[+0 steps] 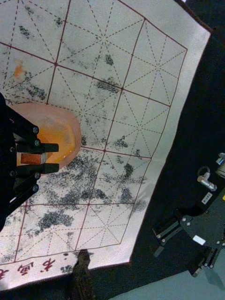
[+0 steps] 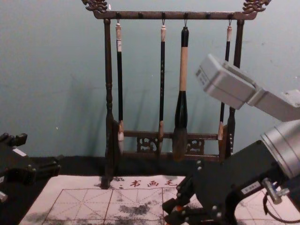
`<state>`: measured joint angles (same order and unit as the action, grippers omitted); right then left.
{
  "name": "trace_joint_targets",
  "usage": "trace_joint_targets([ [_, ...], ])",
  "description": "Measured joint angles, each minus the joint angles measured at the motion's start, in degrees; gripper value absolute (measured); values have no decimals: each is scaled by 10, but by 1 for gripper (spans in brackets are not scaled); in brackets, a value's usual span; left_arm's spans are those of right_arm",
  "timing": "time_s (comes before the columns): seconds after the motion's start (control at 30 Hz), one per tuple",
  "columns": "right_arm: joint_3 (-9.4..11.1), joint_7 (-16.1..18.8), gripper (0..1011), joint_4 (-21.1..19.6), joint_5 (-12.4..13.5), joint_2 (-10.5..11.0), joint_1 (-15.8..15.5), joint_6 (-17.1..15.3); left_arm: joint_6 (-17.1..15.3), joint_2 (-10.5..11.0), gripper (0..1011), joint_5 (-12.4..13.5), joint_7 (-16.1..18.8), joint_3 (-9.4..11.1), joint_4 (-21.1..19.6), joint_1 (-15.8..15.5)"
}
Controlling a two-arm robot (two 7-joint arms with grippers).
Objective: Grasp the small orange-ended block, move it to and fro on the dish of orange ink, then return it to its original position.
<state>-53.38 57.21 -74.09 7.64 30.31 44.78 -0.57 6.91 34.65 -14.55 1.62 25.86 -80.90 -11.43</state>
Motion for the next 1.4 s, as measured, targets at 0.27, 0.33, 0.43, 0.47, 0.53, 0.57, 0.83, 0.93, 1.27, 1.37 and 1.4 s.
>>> trace_joint_targets([
  [0.27, -10, 3, 135, 11, -13, -6, 9, 4, 0, 0, 1001, 0, 0, 0, 0, 0],
  [0.33, -13, 6, 135, 15, -17, -8, 13, 6, 0, 0, 1001, 0, 0, 0, 0, 0],
  [0.43, -15, 8, 135, 17, -19, -10, 16, 8, 0, 0, 1001, 0, 0, 0, 0, 0],
  [0.47, -16, 9, 135, 19, -20, -12, 17, 9, 0, 0, 1001, 0, 0, 0, 0, 0],
  [0.53, -16, 10, 135, 20, -21, -13, 19, 10, 0, 0, 1001, 0, 0, 0, 0, 0],
  [0.57, -17, 10, 135, 22, -22, -15, 20, 10, 0, 0, 1001, 0, 0, 0, 0, 0],
  [0.83, -19, 11, 136, 25, -24, -17, 22, 11, 0, 0, 1001, 0, 0, 0, 0, 0],
  [0.93, -19, 11, 136, 24, -24, -16, 22, 11, 0, 0, 1001, 0, 0, 0, 0, 0],
  [1.27, -19, 9, 136, 19, -27, -10, 22, 11, 0, 0, 1001, 0, 0, 0, 0, 0],
  [1.37, -18, 8, 136, 17, -27, -7, 21, 11, 0, 0, 1002, 0, 0, 0, 0, 0],
  [1.4, -18, 8, 136, 16, -28, -6, 20, 11, 0, 0, 1001, 0, 0, 0, 0, 0],
])
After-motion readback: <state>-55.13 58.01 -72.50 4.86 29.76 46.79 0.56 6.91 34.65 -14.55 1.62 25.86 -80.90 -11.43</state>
